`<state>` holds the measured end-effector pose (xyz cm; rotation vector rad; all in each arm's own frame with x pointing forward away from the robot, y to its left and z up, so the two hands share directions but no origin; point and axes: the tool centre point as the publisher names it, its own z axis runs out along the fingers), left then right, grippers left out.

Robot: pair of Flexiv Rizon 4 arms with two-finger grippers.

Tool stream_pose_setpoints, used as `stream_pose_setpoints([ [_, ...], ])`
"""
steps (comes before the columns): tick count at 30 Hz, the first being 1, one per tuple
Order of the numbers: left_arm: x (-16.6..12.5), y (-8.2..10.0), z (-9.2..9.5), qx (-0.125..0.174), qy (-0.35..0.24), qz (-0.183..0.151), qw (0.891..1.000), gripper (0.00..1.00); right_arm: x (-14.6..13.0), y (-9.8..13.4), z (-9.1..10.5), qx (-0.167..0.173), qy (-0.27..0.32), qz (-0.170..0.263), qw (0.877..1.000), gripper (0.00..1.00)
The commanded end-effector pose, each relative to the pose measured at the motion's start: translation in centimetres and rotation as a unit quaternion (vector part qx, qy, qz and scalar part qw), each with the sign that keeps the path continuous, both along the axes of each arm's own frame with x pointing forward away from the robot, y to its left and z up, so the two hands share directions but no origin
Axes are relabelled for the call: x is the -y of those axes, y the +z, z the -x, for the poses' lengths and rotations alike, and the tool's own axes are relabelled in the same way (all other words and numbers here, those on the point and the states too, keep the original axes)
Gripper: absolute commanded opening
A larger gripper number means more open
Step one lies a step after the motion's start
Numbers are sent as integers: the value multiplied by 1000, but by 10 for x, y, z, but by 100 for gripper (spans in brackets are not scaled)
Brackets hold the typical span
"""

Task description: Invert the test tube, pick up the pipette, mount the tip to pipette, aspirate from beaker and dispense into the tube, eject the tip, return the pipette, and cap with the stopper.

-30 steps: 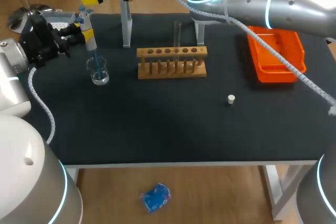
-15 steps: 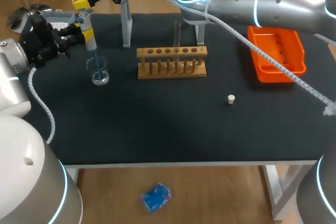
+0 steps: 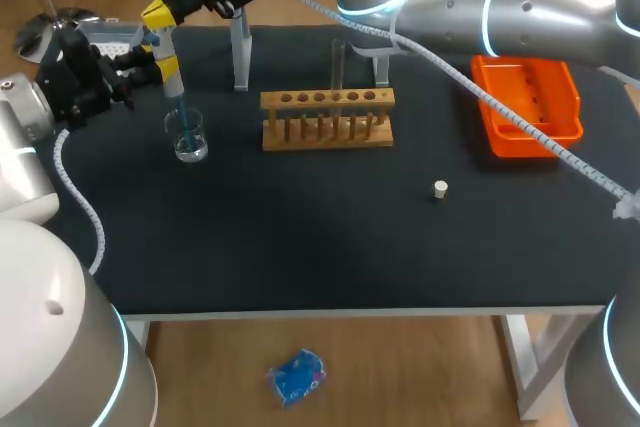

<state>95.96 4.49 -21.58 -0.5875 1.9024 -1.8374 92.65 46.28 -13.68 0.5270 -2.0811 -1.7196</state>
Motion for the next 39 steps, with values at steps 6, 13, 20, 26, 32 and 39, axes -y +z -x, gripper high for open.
stream_pose_setpoints([
  [6,0,2,-1,2,0,2,1000,0,0,-8,-1,-6,0,-3,1000,0],
  [13,0,2,-1,2,0,2,1000,0,-1,-7,-1,-4,2,-2,1000,0],
  [20,0,2,-1,2,0,2,1000,0,-2,-2,-3,2,2,-4,1000,0],
  [26,0,2,-1,2,0,2,1000,0,-1,6,-5,13,2,-7,1000,0],
  [32,0,2,-1,2,0,2,1000,0,0,12,-8,21,1,-12,1000,0],
  [39,0,2,-1,2,0,2,1000,0,1,11,-12,21,-2,-20,1000,0],
])
